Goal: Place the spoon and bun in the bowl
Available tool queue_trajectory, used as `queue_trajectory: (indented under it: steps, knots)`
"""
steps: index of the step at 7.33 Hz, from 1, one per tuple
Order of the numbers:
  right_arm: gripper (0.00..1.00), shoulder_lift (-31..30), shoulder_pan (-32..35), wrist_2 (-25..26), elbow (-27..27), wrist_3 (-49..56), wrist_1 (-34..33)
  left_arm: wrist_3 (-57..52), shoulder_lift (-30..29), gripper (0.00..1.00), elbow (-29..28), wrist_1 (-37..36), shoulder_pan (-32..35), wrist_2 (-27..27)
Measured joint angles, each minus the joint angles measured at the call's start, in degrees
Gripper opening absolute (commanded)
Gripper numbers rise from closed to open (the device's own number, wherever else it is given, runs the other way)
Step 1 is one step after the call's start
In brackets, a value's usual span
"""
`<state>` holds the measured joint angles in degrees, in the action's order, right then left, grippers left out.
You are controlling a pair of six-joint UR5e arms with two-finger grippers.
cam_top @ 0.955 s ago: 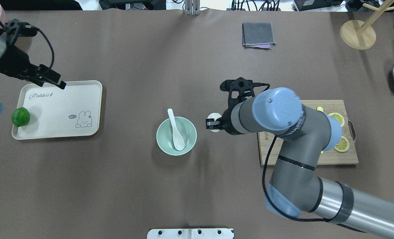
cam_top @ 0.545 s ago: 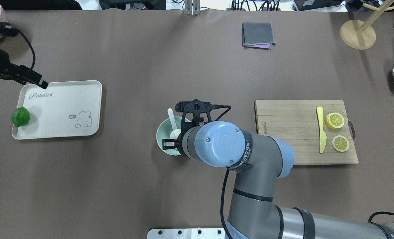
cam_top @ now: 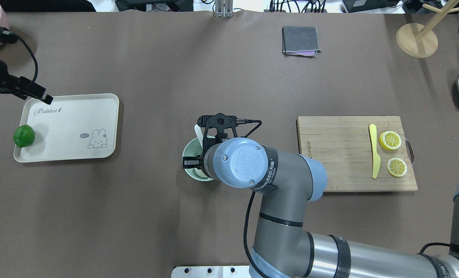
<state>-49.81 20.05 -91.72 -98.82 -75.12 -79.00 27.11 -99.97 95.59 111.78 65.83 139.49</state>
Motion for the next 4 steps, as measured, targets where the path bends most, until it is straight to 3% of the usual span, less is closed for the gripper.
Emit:
queue_trajectory:
  steps: [2,4]
  knots:
    - [1.00,-9.7,9.0,-11.3,-5.7,4.4,0.0,-9.5,1.8,0.98,-1.9,-3.7,5.7,-0.9]
    - [1.00,-21.6,25.3,-29.0,-8.9,20.4,0.1,-25.2,2.5,0.98,-2.4,-14.6,15.0,-2.5]
